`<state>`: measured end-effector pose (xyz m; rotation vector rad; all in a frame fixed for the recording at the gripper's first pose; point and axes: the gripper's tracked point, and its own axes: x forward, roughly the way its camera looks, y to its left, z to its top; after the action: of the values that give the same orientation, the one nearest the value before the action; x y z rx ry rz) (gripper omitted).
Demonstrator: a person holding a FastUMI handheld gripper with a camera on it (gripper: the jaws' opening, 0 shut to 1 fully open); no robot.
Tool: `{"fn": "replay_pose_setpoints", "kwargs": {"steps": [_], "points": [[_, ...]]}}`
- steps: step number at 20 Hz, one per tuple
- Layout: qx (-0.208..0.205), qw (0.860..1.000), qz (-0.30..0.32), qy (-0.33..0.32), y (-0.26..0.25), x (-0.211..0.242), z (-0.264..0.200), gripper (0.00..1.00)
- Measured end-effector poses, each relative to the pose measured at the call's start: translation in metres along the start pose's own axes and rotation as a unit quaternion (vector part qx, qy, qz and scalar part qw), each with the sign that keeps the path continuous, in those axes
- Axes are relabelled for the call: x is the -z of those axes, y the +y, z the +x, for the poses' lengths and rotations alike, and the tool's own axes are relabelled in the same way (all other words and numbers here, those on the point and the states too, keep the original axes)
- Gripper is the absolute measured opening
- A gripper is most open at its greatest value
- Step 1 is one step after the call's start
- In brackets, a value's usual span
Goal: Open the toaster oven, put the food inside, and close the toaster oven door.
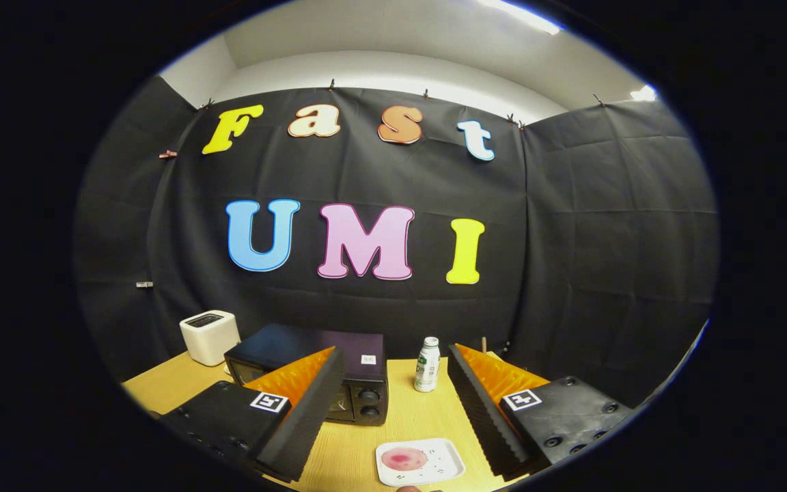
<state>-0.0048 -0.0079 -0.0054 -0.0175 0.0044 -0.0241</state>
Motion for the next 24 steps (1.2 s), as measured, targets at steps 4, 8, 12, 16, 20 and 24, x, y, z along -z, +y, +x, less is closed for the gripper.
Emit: {"fn": "replay_pose_setpoints", "kwargs": {"steps": [4,8,12,16,20,24], "points": [[0.006,1.000,0.004,0.001,-0.005,0.000,0.002,0.98],[0.009,1.000,0.007,0.005,-0.007,0.001,0.004,0.98],[0.005,1.000,0.008,0.004,-0.003,-0.001,0.004,0.98],[-0.002,1.000,0.007,0.012,0.006,0.003,0.008,0.98],[-0.012,1.000,0.006,0.011,0.021,-0.001,0.008,0.98],[-0.021,1.000,-0.001,0.008,0.029,-0.001,0.006,0.98]]}}
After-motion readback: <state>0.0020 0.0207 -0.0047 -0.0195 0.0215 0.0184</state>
